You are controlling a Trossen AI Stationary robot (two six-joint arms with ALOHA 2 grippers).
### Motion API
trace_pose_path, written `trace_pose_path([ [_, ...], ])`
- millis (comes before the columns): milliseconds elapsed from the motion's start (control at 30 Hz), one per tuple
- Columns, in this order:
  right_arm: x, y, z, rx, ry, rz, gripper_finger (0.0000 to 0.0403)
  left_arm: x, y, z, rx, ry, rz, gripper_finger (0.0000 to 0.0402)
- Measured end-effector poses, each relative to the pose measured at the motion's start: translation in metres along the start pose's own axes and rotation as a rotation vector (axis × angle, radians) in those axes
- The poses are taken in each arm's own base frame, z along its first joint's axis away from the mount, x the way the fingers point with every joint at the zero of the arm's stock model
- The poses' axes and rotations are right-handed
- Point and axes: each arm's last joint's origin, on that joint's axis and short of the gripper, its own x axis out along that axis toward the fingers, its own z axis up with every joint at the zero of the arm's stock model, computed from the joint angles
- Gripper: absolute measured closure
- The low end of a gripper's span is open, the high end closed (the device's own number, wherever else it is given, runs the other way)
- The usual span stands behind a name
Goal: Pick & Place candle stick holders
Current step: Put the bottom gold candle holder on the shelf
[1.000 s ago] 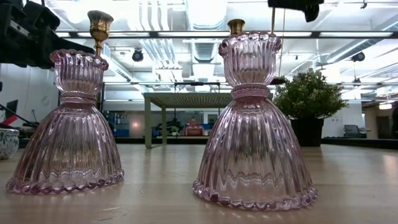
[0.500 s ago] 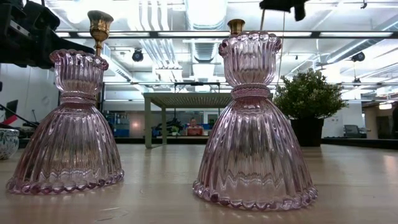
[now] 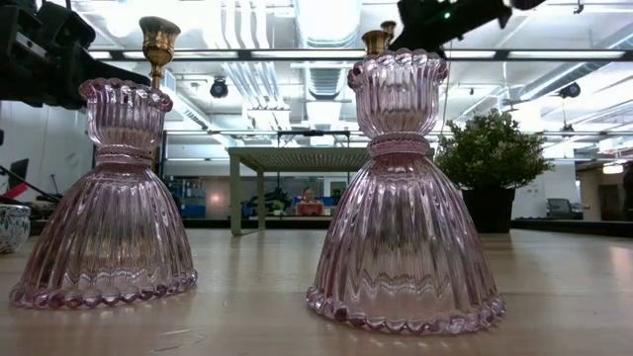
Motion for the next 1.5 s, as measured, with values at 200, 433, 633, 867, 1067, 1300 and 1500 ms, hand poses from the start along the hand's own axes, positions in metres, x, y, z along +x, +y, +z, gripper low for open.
trace_pose_path([
  [200, 0.021, -0.016, 0.002, 0.03, 0.011, 0.017, 0.0385, 0.0, 0.0, 0.0, 0.0, 0.0, 0.0, 0.0392],
  [433, 0.037, -0.028, -0.005, 0.044, 0.023, -0.008, 0.0385, 0.0, 0.0, 0.0, 0.0, 0.0, 0.0, 0.0392],
  [633, 0.04, -0.034, -0.009, 0.048, 0.026, -0.028, 0.0385, 0.0, 0.0, 0.0, 0.0, 0.0, 0.0, 0.0392],
  [867, 0.04, -0.034, -0.013, 0.05, 0.037, -0.028, 0.0385, 0.0, 0.0, 0.0, 0.0, 0.0, 0.0, 0.0392],
  [1067, 0.041, -0.034, -0.016, 0.045, 0.035, -0.031, 0.0385, 0.0, 0.0, 0.0, 0.0, 0.0, 0.0, 0.0392],
  [1300, 0.041, -0.034, -0.016, 0.046, 0.02, -0.032, 0.0374, 0.0, 0.0, 0.0, 0.0, 0.0, 0.0, 0.0392],
  [1500, 0.041, -0.035, -0.02, 0.047, 0.03, -0.04, 0.0371, 0.0, 0.0, 0.0, 0.0, 0.0, 0.0, 0.0392],
])
